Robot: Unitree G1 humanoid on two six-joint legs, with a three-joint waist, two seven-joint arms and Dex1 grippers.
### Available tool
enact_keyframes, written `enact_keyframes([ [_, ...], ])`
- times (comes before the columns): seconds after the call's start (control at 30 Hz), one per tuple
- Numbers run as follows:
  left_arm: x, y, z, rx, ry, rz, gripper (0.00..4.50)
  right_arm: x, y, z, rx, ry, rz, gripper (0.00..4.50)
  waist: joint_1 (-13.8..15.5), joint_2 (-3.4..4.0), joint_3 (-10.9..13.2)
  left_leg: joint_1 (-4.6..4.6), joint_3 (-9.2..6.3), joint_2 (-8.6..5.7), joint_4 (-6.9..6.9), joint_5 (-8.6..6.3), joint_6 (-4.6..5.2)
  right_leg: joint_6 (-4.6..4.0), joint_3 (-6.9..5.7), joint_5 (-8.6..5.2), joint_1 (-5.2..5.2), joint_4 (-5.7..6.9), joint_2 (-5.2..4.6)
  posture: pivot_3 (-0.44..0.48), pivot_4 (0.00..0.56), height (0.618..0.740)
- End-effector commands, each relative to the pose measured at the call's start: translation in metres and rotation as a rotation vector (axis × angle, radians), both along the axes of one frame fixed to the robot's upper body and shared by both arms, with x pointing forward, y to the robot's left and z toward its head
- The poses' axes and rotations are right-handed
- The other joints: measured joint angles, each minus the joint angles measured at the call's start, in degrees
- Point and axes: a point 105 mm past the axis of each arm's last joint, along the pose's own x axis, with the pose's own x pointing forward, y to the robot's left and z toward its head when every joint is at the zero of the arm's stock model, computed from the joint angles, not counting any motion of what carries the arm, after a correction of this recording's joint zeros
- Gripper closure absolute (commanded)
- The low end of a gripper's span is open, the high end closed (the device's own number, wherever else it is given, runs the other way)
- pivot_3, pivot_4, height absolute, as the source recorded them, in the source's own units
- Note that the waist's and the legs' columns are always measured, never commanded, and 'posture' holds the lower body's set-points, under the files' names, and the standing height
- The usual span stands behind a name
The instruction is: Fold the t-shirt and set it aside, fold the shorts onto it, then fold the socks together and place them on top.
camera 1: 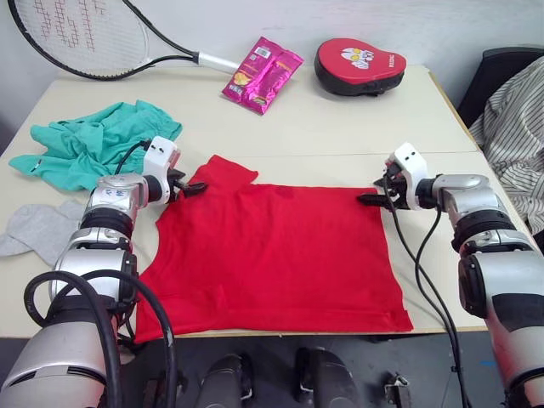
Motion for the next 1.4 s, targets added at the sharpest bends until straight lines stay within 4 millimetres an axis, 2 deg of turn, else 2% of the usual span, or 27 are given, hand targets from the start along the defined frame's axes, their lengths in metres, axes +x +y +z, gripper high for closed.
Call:
enact_keyframes([
  [0.03,-0.001,-0.001,-0.001,-0.027,0.017,-0.002,1.86,-0.001,0.002,0.002,0.011,-0.004,0.023,2.29,-0.12,0.0,0.0,0.0,-0.01,0.0,0.0,0.0,0.0,0.0,0.01,0.0,0.0,0.02,-0.01,0.0,0.15,0.74],
  [0.23,-0.003,0.003,-0.003,-0.014,0.014,-0.008,3.73,-0.004,0.002,0.003,0.022,0.001,0.043,4.39,-0.31,0.0,0.0,0.0,-0.02,0.0,0.01,0.0,0.0,0.0,0.01,0.0,0.0,0.03,0.0,0.0,0.15,0.74],
  [0.3,-0.003,0.003,-0.004,-0.001,0.005,-0.014,4.35,-0.004,0.001,0.003,0.023,0.0,0.048,4.5,-0.32,0.0,0.0,0.0,-0.02,0.0,0.01,0.0,0.0,0.0,0.01,0.0,0.0,0.04,-0.01,0.0,0.15,0.74],
  [0.33,-0.001,0.002,0.0,-0.011,-0.015,-0.013,4.45,-0.005,0.002,0.005,0.03,-0.005,0.061,4.5,-0.31,0.0,0.0,0.0,-0.02,0.0,0.01,0.0,0.0,0.0,0.01,0.0,0.0,0.04,-0.01,0.0,0.15,0.74],
  [0.43,0.003,-0.002,0.012,-0.06,-0.066,-0.006,4.45,-0.004,0.004,0.008,0.048,-0.023,0.072,4.5,-0.33,0.0,0.0,0.0,-0.02,0.0,0.02,0.0,0.0,0.0,0.01,0.0,-0.01,0.04,-0.01,0.0,0.15,0.74],
  [0.57,0.004,0.003,0.029,-0.11,-0.148,-0.001,4.45,-0.003,0.006,0.022,0.093,-0.086,0.094,4.5,-0.4,0.0,0.0,-0.01,-0.02,0.0,0.02,0.0,0.0,0.0,0.01,0.0,-0.02,0.05,-0.02,0.0,0.15,0.74],
  [0.7,-0.004,0.016,0.039,-0.122,-0.184,-0.042,4.45,-0.008,0.003,0.035,0.111,-0.174,0.157,4.5,-0.46,0.0,0.0,-0.01,-0.02,0.0,0.02,0.0,0.0,0.0,0.0,0.0,-0.02,0.05,-0.01,0.0,0.15,0.74],
  [0.83,-0.013,0.026,0.044,-0.11,-0.192,-0.091,4.45,-0.014,-0.006,0.04,0.128,-0.196,0.17,4.5,-0.47,0.0,0.0,0.0,0.01,-0.01,0.0,0.0,0.0,0.0,-0.02,0.0,-0.03,0.04,0.02,0.0,0.15,0.74],
  [1.03,-0.028,0.038,0.037,-0.074,-0.192,-0.139,4.45,-0.024,-0.017,0.038,0.167,-0.204,0.183,4.5,-0.46,0.0,0.0,0.0,0.0,0.0,0.04,0.0,0.0,0.0,0.0,0.0,-0.02,0.06,0.01,0.0,0.15,0.74],
  [1.23,-0.052,0.036,0.019,-0.027,-0.171,-0.246,4.45,-0.038,-0.02,0.03,0.193,-0.196,0.229,4.5,-0.44,0.0,0.0,0.0,-0.03,0.0,0.11,0.0,0.0,0.0,0.31,0.0,-0.02,0.14,-0.03,0.0,0.15,0.74],
  [1.4,-0.072,0.033,0.005,0.015,-0.148,-0.261,4.45,-0.051,-0.022,0.016,0.188,-0.196,0.247,4.5,-0.27,0.0,0.0,-0.01,-0.05,0.02,0.21,0.0,0.0,0.0,0.49,0.0,-0.01,0.2,-0.07,0.0,0.15,0.74],
])
